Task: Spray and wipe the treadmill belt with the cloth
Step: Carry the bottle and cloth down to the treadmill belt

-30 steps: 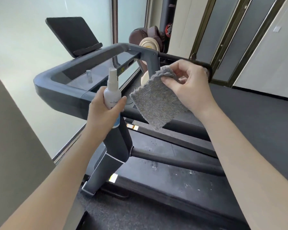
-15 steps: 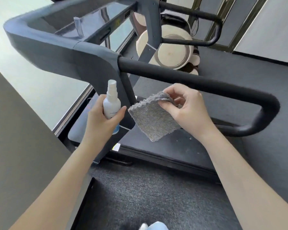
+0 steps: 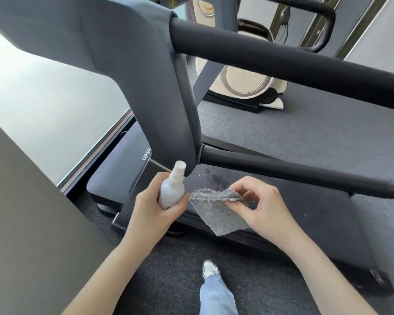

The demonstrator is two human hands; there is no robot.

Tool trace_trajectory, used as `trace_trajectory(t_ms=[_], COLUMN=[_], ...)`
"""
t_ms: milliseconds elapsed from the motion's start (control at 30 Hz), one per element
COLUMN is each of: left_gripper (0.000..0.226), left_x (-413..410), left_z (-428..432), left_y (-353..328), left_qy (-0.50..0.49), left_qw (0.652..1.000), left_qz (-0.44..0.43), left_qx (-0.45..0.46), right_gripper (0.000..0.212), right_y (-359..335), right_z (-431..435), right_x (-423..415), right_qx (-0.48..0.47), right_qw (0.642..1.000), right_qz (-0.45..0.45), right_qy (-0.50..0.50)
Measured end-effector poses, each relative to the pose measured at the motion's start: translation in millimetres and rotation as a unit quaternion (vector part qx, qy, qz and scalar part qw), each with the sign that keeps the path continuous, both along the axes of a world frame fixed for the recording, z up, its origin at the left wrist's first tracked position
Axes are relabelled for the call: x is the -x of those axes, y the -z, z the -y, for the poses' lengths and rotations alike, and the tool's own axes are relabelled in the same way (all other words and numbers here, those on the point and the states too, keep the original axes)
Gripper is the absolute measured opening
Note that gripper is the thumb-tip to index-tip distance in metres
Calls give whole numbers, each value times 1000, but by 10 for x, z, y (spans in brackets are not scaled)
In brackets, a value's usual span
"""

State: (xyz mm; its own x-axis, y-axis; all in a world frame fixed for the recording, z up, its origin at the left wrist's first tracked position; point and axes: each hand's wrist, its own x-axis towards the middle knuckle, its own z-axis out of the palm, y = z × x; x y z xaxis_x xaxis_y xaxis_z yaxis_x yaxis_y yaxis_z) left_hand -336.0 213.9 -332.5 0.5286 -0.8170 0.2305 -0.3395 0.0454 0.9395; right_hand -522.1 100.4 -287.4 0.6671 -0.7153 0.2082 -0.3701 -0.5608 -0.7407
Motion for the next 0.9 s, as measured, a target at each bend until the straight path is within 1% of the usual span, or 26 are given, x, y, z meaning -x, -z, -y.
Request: trace_trajectory(t_ms=[167,300,367,533,700,800,900], left_gripper=[30,32,33,25,34,25,19], left_x=[84,147,172,151,-34,-185,-378], left_z=[193,477,642,1062,1462,1663,1804], left_y=[803,1363,1632,2351,3194,3641,3999], left_qy=[-3,-9,-11,-38,-22,-34,-57], left_qw=[999,999,999,998,997,997,997], left_qz=[-33,-14,-16,-35,-65,-50,-26], left_qx=[-26,-42,-44,-27,21,50,52], right_gripper=[15,17,15,14,10,10,11], right_y=[656,1085,1310,1873,2581,2997,3370], right_z=[383,768,987,1476,1801,1952,2084], right_x=[-55,-141,-167,-274,-441,-515,-585], right_qx=[-35,-38,-26,23,34,39,50], right_qw=[998,991,992,995,997,998,998], right_qz=[-49,-108,-103,-81,-51,-40,-17], right_qy=[-30,-62,-62,-48,-39,-34,-30])
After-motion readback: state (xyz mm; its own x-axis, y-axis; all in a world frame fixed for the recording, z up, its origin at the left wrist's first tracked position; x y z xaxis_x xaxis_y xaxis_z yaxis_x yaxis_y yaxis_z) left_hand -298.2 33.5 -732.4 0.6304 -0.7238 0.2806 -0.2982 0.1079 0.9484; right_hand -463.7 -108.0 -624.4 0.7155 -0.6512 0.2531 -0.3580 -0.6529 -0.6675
